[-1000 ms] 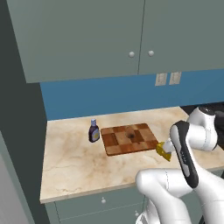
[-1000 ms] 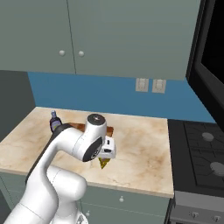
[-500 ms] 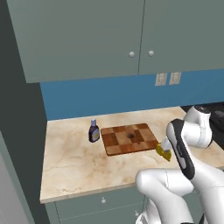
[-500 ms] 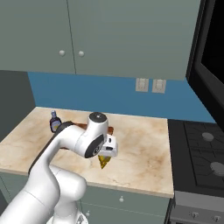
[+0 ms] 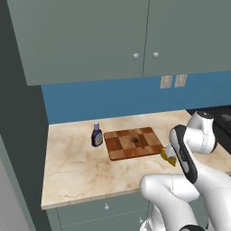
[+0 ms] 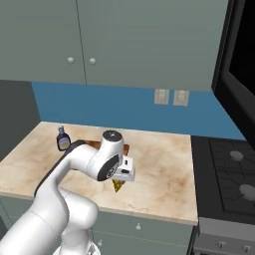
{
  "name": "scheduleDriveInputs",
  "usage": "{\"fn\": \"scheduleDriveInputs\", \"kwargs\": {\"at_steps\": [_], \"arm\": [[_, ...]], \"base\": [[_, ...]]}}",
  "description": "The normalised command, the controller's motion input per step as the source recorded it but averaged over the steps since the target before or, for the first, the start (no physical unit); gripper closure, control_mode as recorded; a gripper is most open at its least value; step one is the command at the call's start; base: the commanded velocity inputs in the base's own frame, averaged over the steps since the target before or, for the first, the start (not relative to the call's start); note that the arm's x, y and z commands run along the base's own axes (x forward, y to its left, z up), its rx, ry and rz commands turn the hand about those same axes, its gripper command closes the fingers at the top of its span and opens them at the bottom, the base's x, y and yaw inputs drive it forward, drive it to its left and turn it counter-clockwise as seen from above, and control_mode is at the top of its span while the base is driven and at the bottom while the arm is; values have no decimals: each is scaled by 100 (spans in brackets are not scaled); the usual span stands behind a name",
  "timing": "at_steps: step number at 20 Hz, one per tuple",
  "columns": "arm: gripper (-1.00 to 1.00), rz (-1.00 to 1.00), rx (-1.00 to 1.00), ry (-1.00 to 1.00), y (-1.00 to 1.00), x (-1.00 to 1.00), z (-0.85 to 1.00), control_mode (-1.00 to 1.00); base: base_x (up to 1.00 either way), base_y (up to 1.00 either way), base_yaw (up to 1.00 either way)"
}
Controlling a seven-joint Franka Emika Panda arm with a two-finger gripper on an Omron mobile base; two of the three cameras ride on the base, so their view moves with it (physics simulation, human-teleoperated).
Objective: Retrieve the reheated potato from the microwave, then place the potato, cheese, and condiment on the cutting board.
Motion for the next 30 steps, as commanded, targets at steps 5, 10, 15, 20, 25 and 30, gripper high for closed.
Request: {"fn": "scheduleDriveInputs", "kwargs": {"at_steps": [5,10,15,20,25,30], "arm": [[-100,0,0,0,0,19,-13,-100],[-100,0,0,0,0,20,-12,-100],[-100,-3,-1,0,0,20,-13,-100],[-100,-3,0,0,0,16,-6,-100],[-100,-3,0,0,-3,20,-9,-100],[-100,-4,0,0,-11,14,-10,-100]], "base": [[0,0,0],[0,0,0],[0,0,0],[0,0,0],[0,0,0],[0,0,0]]}}
